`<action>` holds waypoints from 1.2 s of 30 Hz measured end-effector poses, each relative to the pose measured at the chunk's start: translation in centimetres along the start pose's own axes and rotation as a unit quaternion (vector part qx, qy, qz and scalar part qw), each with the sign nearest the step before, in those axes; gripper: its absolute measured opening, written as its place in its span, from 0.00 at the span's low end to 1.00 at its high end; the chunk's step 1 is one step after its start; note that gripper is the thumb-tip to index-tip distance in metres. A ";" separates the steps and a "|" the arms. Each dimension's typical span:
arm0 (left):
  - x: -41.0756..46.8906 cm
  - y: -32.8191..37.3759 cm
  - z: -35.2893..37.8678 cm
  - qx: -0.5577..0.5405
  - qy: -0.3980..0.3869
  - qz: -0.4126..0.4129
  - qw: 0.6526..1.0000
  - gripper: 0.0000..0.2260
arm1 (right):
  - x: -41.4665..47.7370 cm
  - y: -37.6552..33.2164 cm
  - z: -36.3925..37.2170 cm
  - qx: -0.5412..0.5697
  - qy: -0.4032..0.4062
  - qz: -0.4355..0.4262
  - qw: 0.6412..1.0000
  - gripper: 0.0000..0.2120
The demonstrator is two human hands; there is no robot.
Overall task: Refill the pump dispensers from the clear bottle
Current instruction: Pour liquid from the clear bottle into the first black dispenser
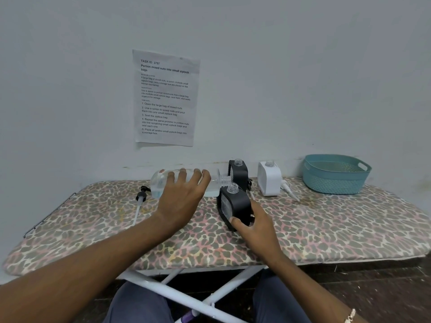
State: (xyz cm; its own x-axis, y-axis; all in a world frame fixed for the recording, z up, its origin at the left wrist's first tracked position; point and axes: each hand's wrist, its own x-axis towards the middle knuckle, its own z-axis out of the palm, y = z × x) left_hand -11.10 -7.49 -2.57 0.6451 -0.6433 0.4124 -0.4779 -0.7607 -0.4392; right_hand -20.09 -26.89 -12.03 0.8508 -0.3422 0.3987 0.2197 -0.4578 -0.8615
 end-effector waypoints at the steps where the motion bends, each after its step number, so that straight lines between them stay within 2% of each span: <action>1: 0.0 0.0 0.0 0.000 0.001 0.000 1.000 0.30 | 0.0 0.0 0.0 0.000 0.001 0.000 1.000 0.20; 27: -0.1 -0.1 -0.3 -0.003 0.016 0.006 1.000 0.27 | 0.2 0.6 0.2 -0.006 0.003 -0.003 1.000 0.22; 36: 0.0 -0.1 -0.1 0.001 0.011 0.004 1.000 0.29 | 0.2 0.8 0.2 -0.007 0.004 0.000 1.000 0.22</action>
State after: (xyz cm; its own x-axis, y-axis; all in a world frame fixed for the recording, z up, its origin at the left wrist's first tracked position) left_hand -11.14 -7.45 -2.45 0.6282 -0.6505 0.4269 -0.4808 -0.7559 -0.4443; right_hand -19.61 -27.19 -12.72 0.8475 -0.3485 0.4004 0.2126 -0.4682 -0.8576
